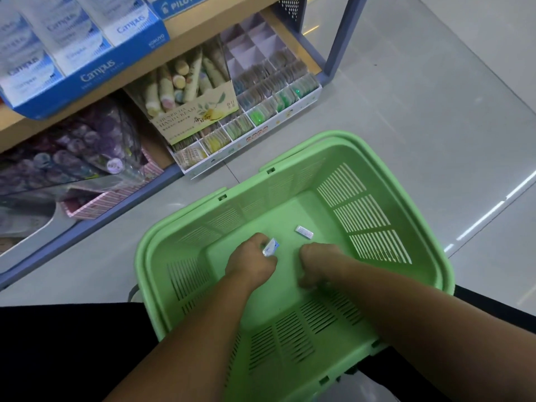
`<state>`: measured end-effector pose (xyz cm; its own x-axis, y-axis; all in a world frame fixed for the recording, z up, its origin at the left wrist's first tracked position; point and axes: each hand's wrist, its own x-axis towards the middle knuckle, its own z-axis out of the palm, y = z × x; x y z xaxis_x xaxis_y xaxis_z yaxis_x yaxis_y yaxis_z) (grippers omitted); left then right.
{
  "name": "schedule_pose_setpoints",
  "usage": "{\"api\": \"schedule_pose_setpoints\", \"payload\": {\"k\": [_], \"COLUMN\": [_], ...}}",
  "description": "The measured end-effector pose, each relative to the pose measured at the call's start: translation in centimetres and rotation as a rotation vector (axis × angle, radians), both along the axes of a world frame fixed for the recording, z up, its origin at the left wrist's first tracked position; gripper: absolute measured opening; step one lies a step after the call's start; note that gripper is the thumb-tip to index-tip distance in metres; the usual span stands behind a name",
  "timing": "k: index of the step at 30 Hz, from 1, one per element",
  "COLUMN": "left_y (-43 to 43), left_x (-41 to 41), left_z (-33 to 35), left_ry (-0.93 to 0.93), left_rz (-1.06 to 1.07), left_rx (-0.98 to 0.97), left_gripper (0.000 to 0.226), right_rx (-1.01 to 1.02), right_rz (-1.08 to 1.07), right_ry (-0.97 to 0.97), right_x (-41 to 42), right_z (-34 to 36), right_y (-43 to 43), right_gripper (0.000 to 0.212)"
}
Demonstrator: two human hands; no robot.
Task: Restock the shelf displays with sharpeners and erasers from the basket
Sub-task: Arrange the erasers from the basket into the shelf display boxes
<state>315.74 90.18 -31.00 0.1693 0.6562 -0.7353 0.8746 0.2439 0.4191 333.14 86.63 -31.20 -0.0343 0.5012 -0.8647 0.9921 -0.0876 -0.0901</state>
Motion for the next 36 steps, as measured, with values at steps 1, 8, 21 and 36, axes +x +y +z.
{"api": "schedule_pose_setpoints", "payload": {"k": [1,8,21,36], "left_y": [0.0,0.8,0.6,6.5], "left_x": [0.0,0.8,1.1,0.6], "left_z": [0.2,1.3,3.8,13.7], "left_ry": [-0.01,-0.185,-0.184,-0.283], "left_rz": [0.002,0.277,0.246,-0.073], "left_rx": [-0.01,-0.181,0.03,0.06], "left_gripper": [0.025,0.008,0.053,0.028], "right_rx": [0.002,0.069,0.251,-0.104], "right_rz": [-0.025,-0.669,-0.176,-0.254], "right_ry": [0.009,0.292,-0.016,0.487], "right_x": [0.4,4.0,3.4,2.8], "right_z": [0.2,2.1,-0.4,14.4], "right_y": [0.4,3.7,4.3,9.4], "right_gripper": [0.041,0.035,0.046,0.018]}}
